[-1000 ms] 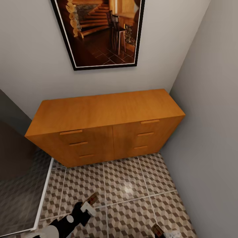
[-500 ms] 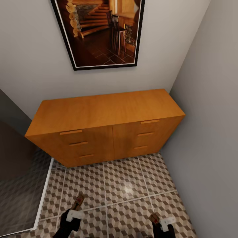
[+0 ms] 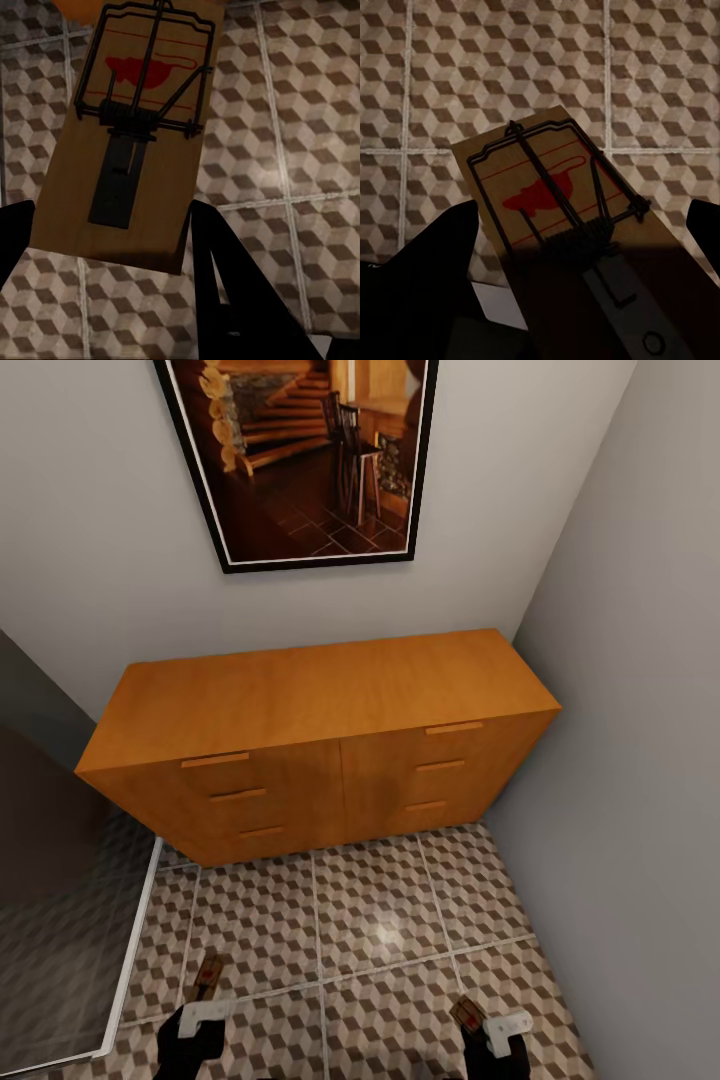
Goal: Take the four mousetraps from the cabinet in the bathroom and place them on the bathroom floor. Make sure all four end up on the same floor surface, and ensure that at least two of them are either under or directly next to the same bathroom sink.
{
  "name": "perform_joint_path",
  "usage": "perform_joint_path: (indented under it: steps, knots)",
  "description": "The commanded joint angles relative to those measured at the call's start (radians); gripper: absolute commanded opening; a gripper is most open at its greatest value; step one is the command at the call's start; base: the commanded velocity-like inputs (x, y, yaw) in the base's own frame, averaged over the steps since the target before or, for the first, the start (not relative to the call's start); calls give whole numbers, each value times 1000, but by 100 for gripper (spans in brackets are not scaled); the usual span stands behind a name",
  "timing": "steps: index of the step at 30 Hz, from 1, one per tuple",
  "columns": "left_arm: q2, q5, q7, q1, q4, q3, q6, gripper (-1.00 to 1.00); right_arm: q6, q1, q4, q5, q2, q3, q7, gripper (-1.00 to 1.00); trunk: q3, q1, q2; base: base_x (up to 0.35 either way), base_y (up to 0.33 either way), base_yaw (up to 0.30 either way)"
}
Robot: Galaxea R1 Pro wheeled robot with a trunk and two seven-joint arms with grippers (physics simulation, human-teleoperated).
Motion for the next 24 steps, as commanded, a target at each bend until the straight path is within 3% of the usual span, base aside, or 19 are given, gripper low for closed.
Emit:
perform_joint_path:
  steps: [1, 24]
  knots:
    - [0, -1, 8, 0, 1, -7, 1, -100, -4, -1, 0, -10, 0, 6, 1, -100, -1, 0, -1, 0, 0, 0]
    - [-2, -1, 7, 2, 0, -7, 42, -100, -5, -1, 4, -12, -2, 1, -10, -100, -1, 0, -1, 0, 0, 0]
